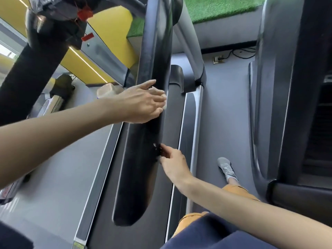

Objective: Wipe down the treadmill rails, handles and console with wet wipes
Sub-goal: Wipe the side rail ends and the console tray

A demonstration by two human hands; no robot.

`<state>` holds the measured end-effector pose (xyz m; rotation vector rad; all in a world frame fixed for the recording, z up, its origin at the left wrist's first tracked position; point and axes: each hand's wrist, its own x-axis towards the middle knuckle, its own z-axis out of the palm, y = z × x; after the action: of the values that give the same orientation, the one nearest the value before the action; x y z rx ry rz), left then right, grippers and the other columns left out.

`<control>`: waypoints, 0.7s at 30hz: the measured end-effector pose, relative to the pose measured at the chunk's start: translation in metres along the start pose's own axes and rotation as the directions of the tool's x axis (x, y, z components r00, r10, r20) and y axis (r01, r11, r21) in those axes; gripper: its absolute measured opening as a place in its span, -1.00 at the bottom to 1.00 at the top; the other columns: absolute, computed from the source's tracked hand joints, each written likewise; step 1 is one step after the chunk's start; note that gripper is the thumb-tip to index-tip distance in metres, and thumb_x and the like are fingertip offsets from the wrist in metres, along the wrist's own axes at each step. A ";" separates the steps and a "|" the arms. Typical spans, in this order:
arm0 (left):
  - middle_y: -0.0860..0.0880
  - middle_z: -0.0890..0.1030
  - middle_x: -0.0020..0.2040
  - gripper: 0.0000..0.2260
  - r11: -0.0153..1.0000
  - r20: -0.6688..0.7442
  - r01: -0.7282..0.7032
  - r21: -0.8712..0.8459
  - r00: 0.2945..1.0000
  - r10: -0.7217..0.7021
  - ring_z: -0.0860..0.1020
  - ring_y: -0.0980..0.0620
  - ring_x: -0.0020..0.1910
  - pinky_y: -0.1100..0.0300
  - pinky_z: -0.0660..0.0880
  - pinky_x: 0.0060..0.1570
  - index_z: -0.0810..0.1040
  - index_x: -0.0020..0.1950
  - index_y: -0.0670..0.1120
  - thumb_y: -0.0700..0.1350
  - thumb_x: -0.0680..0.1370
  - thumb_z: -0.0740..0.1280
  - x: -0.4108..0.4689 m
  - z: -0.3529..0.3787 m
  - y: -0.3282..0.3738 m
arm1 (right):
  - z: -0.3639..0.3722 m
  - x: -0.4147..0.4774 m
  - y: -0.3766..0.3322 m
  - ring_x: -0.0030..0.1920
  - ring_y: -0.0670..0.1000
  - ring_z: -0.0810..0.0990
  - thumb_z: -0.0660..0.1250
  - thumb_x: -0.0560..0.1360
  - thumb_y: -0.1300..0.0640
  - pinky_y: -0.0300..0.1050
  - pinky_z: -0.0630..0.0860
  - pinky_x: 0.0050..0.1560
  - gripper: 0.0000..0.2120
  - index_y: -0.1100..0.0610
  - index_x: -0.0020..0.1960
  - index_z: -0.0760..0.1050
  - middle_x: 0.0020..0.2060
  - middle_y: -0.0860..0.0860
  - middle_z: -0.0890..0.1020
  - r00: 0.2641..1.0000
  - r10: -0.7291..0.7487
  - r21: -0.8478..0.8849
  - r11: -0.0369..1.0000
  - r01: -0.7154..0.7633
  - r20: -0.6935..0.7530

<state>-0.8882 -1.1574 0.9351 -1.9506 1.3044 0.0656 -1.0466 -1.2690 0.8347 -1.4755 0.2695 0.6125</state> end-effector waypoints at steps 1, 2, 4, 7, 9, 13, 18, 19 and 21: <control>0.07 0.63 0.12 -0.57 0.997 -0.021 -0.057 -0.045 0.998 0.056 0.50 0.10 0.26 0.04 -0.13 0.43 0.64 0.09 -0.01 -0.03 0.59 -0.03 -0.014 0.001 0.021 | 0.002 -0.003 0.002 0.01 -0.09 0.56 0.17 0.56 0.28 -0.47 0.44 -0.20 -0.51 -0.11 0.40 0.39 0.10 -0.12 0.61 1.000 -0.013 0.000 1.000 0.013 0.004; 0.10 0.63 0.10 -0.58 0.986 -0.033 -0.122 -0.114 0.992 0.119 0.50 0.11 0.26 0.06 -0.15 0.44 0.65 0.07 0.01 -0.04 0.59 -0.02 -0.029 0.000 0.045 | 0.004 -0.005 0.006 0.03 -0.03 0.60 0.16 0.55 0.32 -0.37 0.51 -0.15 -0.46 -0.14 0.42 0.36 0.10 -0.09 0.62 1.000 -0.021 0.004 1.000 0.021 0.010; 0.09 0.64 0.09 -0.60 0.946 -0.014 -0.218 -0.240 0.975 0.222 0.50 0.09 0.27 0.06 -0.12 0.45 0.66 0.05 -0.02 -0.04 0.57 0.01 -0.050 -0.008 0.076 | 0.009 -0.008 0.013 -0.03 0.01 0.63 0.13 0.49 0.38 -0.17 0.57 -0.14 -0.36 -0.21 0.40 0.34 0.09 -0.03 0.64 0.999 -0.029 0.036 0.999 0.028 0.025; 0.08 0.66 0.01 -0.63 0.976 -0.038 -0.198 -0.093 0.980 0.196 0.55 0.07 0.21 0.06 -0.18 0.46 0.65 -0.03 0.00 -0.06 0.57 0.03 -0.038 -0.004 0.060 | 0.014 -0.013 0.021 0.06 -0.15 0.53 0.16 0.48 0.41 -0.30 0.50 -0.01 -0.31 -0.19 0.45 0.27 0.25 -0.10 0.55 0.998 -0.025 0.072 0.997 0.022 0.049; 0.03 0.66 0.00 -0.60 0.997 -0.022 -0.064 -0.042 0.998 0.063 0.57 0.03 0.17 0.06 -0.19 0.46 0.66 0.00 -0.03 -0.07 0.58 0.01 -0.025 -0.001 0.038 | 0.014 -0.017 0.025 0.37 -0.14 0.34 0.20 0.54 0.38 -0.33 0.30 0.28 -0.32 -0.10 0.53 0.15 0.40 -0.17 0.38 0.995 -0.014 0.082 0.997 0.006 0.102; -0.03 0.64 0.03 -0.54 0.993 -0.073 0.043 -0.110 0.996 -0.051 0.55 -0.01 0.17 0.08 -0.16 0.45 0.63 0.03 -0.10 -0.07 0.59 -0.07 -0.031 -0.006 0.048 | 0.012 -0.020 0.028 0.36 -0.12 0.38 0.15 0.54 0.41 -0.40 0.28 0.25 -0.36 -0.04 0.53 0.18 0.38 -0.15 0.42 0.992 -0.036 0.068 0.997 0.028 0.122; 0.07 0.63 0.12 -0.60 0.940 0.004 -0.167 -0.298 0.984 0.176 0.49 0.06 0.28 0.04 -0.13 0.49 0.63 0.09 -0.04 -0.06 0.57 0.01 -0.076 -0.025 0.105 | 0.010 -0.017 0.031 -0.20 -0.16 0.54 0.06 0.45 0.42 -0.41 0.36 -0.29 -0.40 -0.09 0.30 0.50 0.03 -0.07 0.67 0.995 -0.065 0.061 0.996 0.061 0.073; 0.06 0.63 0.12 -0.61 0.947 -0.003 -0.155 -0.281 0.987 0.160 0.50 0.05 0.28 0.03 -0.11 0.49 0.64 0.09 -0.05 -0.06 0.57 0.02 -0.072 -0.023 0.097 | 0.010 -0.018 0.033 -0.13 -0.11 0.57 0.06 0.45 0.42 -0.38 0.38 -0.27 -0.41 -0.07 0.28 0.52 0.02 -0.07 0.67 0.996 -0.052 0.064 0.997 0.048 0.070; -0.01 0.63 0.09 -0.61 0.973 0.007 -0.066 -0.220 0.998 0.069 0.52 0.00 0.25 0.00 -0.05 0.48 0.63 0.06 -0.10 -0.08 0.56 0.02 -0.057 -0.020 0.075 | 0.012 -0.022 0.034 0.04 -0.08 0.59 0.04 0.43 0.43 -0.37 0.39 -0.19 -0.38 -0.04 0.31 0.52 0.05 -0.12 0.66 0.997 -0.024 0.072 0.997 0.018 0.080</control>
<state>-0.9828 -1.1394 0.9317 -2.0850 1.4036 0.2677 -1.0850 -1.2632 0.8187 -1.3798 0.2108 0.6383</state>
